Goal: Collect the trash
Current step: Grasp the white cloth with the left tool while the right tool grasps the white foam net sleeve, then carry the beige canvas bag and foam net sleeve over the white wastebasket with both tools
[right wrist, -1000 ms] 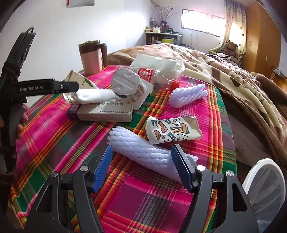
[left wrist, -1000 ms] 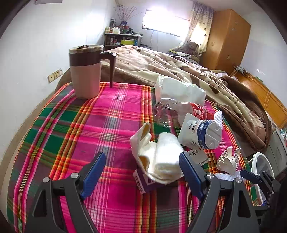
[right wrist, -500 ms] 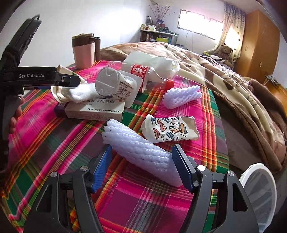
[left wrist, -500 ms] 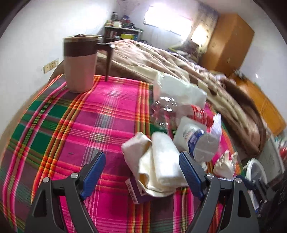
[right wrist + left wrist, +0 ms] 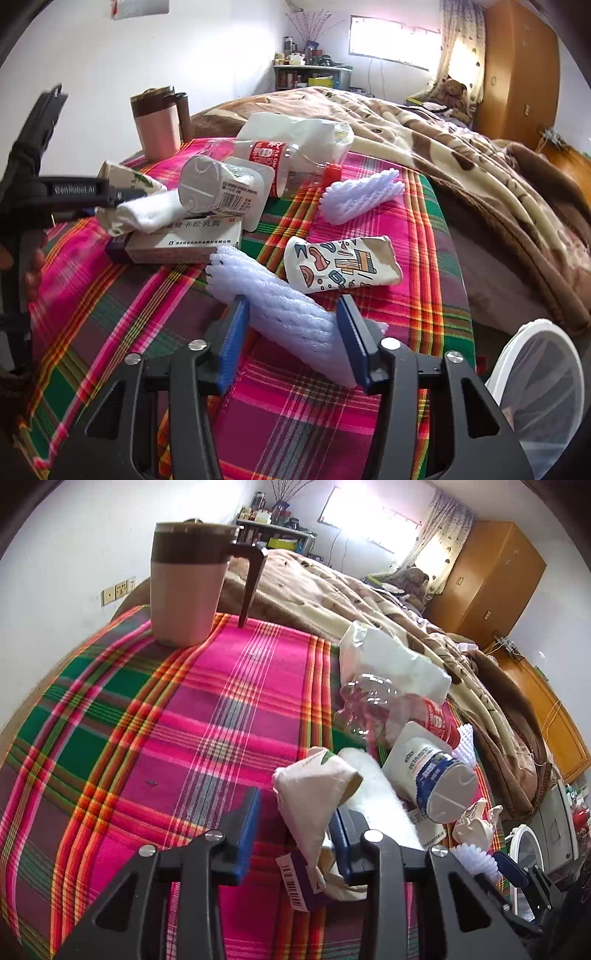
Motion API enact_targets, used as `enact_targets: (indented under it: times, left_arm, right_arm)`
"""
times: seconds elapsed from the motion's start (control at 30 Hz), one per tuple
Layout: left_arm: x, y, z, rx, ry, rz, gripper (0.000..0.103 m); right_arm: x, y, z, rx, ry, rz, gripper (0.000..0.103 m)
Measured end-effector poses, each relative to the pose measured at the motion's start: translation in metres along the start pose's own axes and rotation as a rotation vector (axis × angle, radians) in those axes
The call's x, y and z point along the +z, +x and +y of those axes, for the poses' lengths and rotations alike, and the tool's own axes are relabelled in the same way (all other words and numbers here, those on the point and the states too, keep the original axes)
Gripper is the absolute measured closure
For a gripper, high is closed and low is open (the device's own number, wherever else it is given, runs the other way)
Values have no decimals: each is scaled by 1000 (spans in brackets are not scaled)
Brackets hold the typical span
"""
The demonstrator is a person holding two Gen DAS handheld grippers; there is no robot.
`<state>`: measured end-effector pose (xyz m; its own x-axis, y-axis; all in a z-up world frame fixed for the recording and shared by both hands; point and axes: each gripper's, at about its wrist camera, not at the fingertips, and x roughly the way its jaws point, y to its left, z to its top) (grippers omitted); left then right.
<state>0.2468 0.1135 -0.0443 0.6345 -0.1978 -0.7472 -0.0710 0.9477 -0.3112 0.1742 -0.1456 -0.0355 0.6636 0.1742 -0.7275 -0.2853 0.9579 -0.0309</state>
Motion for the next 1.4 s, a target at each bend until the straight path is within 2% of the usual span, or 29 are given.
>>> enact_targets:
  times: [0.17,0.33,0.93,1.4]
  left_arm:
    - [-4,-3,-5,4,21,-13,80]
    - [-8,-14,-6,-2,25,-43,83]
    - [-34,-60,-15,-31,29,-120,83]
    - [-55,-92,-42,-93,71,-164,83]
  right_arm:
    - [-1,-1,-1,6,9,-7,72]
    - [-2,-6,-5,33,34,-21,83]
    - [-11,-32,-12,122,111,-75,88]
    - [-22,-61,-26,130,192,-136,88]
